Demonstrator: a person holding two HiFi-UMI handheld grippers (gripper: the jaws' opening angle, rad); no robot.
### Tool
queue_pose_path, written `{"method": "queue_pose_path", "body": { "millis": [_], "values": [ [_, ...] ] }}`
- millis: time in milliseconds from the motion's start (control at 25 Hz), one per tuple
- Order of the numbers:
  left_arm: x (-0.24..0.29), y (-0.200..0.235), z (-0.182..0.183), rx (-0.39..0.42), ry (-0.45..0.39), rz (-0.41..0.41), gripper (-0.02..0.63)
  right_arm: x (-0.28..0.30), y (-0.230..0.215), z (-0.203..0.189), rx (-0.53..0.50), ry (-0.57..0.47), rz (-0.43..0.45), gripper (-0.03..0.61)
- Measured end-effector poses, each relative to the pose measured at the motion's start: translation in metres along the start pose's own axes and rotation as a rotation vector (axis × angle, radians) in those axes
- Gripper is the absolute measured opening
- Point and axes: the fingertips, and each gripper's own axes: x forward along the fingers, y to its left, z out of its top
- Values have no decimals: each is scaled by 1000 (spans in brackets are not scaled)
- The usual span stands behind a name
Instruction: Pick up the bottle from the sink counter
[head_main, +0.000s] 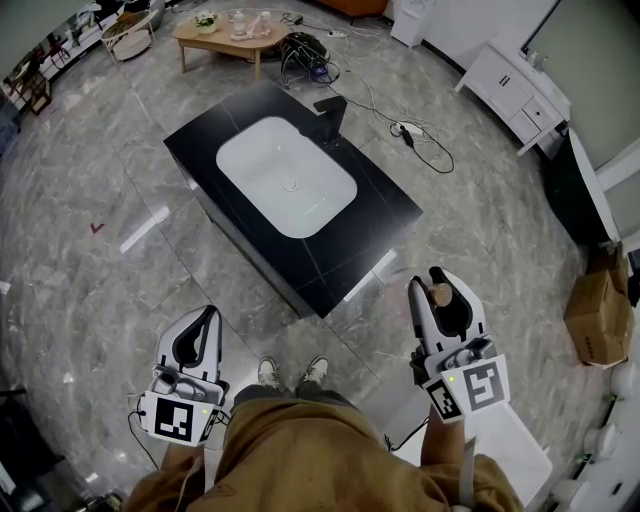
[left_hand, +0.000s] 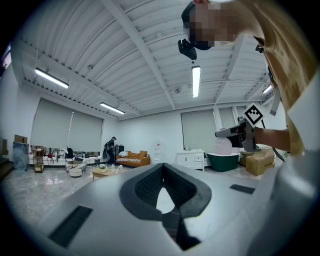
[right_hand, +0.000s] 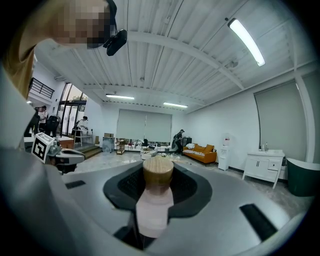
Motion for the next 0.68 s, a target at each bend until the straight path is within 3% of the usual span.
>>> {"method": "queue_pose_path", "body": {
  "millis": [680],
  "values": [
    [-17, 28, 21, 28, -36, 80, 3, -22, -2, 12, -5, -1, -41, 124]
  ]
}}
